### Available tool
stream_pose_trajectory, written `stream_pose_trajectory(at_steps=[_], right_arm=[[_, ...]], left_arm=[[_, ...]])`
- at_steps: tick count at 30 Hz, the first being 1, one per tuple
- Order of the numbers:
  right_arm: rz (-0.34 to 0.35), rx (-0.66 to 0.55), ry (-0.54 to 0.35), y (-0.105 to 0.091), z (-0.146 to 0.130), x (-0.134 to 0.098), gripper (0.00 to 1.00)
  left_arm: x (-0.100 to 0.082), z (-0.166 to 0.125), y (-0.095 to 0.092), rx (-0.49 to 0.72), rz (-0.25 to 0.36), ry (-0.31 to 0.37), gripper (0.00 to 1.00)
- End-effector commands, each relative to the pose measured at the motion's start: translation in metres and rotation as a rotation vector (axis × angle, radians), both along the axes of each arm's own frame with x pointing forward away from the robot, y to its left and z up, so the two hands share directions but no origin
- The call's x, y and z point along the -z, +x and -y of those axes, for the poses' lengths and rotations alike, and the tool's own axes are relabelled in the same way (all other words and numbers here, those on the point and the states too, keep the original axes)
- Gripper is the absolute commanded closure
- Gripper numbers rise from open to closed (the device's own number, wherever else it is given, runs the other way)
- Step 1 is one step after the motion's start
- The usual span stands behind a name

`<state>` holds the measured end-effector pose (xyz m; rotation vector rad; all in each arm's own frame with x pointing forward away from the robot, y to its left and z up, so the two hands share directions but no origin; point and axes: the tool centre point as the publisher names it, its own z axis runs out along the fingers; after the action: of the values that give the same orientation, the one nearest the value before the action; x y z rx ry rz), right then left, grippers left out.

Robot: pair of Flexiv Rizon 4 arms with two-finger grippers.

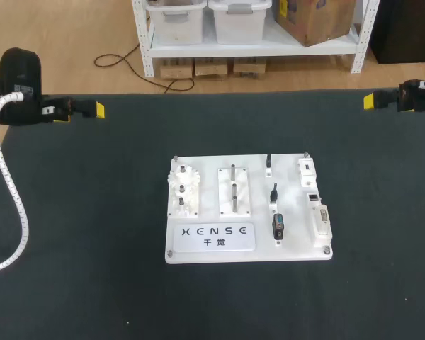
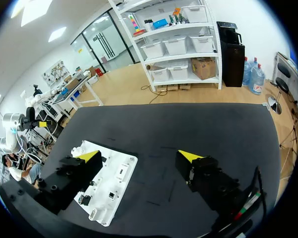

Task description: Insert the Ethernet cable into its matching sockets.

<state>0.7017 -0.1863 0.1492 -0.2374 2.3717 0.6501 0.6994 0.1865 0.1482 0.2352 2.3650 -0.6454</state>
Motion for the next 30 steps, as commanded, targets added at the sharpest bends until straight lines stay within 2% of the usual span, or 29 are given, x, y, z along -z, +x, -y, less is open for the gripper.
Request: stream_pose_trajectory(at_steps=[1,11,16,23,28,30], right_arm=[[0.0,0.001,-0.002,0.0,0.0,0.0,0.0],[0.0,0.001,-0.002,0.0,0.0,0.0,0.0],[0.0,0.001,-0.002,0.0,0.0,0.0,0.0],[0.0,0.001,-0.002,0.0,0.0,0.0,0.0],[0.0,0.001,-0.002,0.0,0.0,0.0,0.0],[0.0,0.001,-0.002,0.0,0.0,0.0,0.0]], left_arm=[[-0.001,0.001,0.0,-0.004,-0.006,0.007,0.0],[-0.001,0.001,0.0,-0.004,-0.006,0.007,0.0],[-0.003,0.021,0.005,0.239,0.107,0.043,0.0],[-0.009,0.06,0.004,0.659,0.255,-0.007,0.0],[-0.004,0.093,-0.015,0.964,0.361,-0.055,0.0],[-0.002,0.101,-0.024,1.048,0.403,-0.074,0.0]])
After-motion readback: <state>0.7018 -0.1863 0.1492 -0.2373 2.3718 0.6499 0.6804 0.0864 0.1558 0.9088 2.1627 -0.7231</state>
